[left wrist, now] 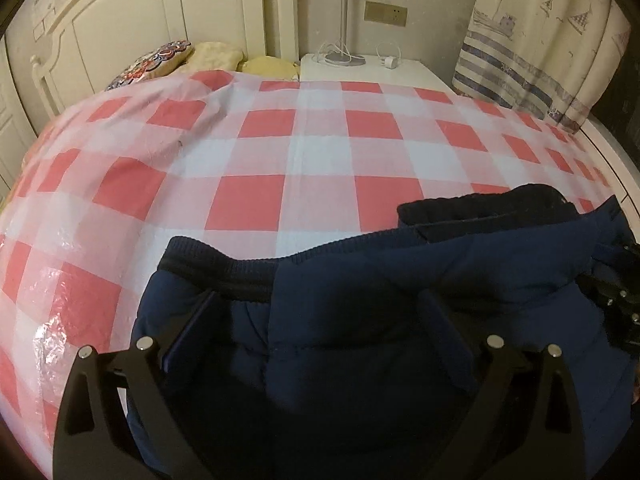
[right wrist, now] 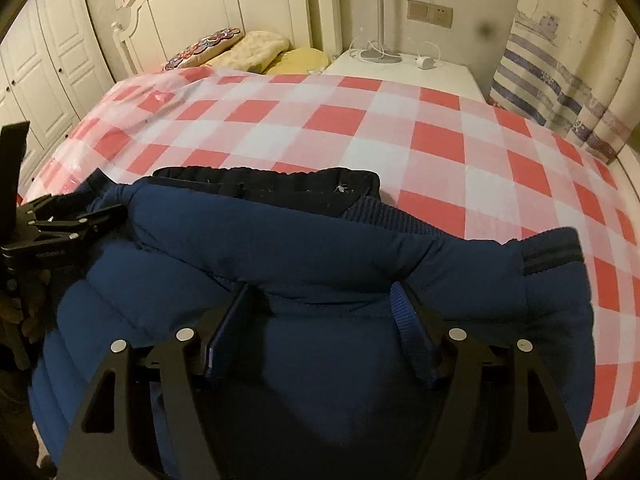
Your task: Fold large clothes
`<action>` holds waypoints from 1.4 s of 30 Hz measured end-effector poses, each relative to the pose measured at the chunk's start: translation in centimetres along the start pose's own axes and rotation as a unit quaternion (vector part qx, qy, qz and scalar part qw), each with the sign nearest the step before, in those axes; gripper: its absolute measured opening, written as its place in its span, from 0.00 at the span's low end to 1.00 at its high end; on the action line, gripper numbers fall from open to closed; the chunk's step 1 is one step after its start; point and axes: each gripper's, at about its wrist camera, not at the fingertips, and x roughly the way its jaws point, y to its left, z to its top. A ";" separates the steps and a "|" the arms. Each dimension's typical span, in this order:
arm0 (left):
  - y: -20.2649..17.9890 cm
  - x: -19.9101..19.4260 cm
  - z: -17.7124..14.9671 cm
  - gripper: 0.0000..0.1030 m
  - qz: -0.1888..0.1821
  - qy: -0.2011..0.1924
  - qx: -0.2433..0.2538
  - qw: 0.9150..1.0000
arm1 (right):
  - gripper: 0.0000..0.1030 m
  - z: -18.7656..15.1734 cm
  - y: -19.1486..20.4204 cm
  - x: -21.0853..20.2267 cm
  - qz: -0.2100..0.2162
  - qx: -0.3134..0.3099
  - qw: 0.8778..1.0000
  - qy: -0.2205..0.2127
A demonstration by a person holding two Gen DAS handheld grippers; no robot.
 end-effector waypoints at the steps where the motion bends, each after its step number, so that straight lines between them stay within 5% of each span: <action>1: -0.1 -0.3 -0.1 0.95 0.006 -0.007 0.001 1.000 | 0.67 0.0 -0.1 -0.2 0.001 0.002 1.000 0.000; 5: 0.6 -3.0 -0.4 0.95 0.036 -0.049 -0.006 0.998 | 0.69 0.0 -1.5 -3.0 -0.009 0.016 1.000 -0.024; 9: 2.8 -2.4 -0.9 0.95 0.078 -0.022 -0.018 0.997 | 0.73 -0.2 -6.6 -3.6 -0.067 0.061 0.996 -0.020; 12: 5.8 -0.3 -1.5 0.95 0.009 0.027 -0.088 0.996 | 0.75 -1.9 -9.4 -1.3 -0.039 0.091 0.995 -0.005; 16: 7.1 0.4 -1.8 0.95 -0.015 0.037 -0.125 0.991 | 0.76 -1.9 -8.5 -1.2 -0.065 0.072 0.995 -0.007; 19: 6.4 -0.8 -1.8 0.94 0.018 0.017 -0.113 0.993 | 0.76 -2.0 -8.8 -2.1 -0.060 0.087 0.994 -0.007; 22: 4.8 -5.3 -2.2 0.92 0.081 -0.049 -0.093 0.991 | 0.76 -2.3 -7.2 -4.9 -0.051 0.084 0.995 -0.032; 26: -0.5 -11.2 -3.2 0.93 0.029 -0.107 -0.026 0.993 | 0.76 -3.1 -1.3 -8.6 -0.031 -0.003 0.997 -0.071; 30: -6.6 -11.3 -5.2 0.94 -0.005 -0.073 0.052 0.996 | 0.76 -4.8 4.5 -8.4 -0.016 -0.081 0.995 -0.053; 33: -9.0 -8.4 -7.2 0.94 0.012 -0.037 0.077 0.996 | 0.76 -6.3 6.6 -6.1 -0.033 -0.113 0.993 -0.028; 42: -8.7 -6.6 -9.0 0.98 0.007 -0.062 0.067 0.996 | 0.83 -7.3 5.8 -4.3 -0.029 -0.086 0.995 -0.032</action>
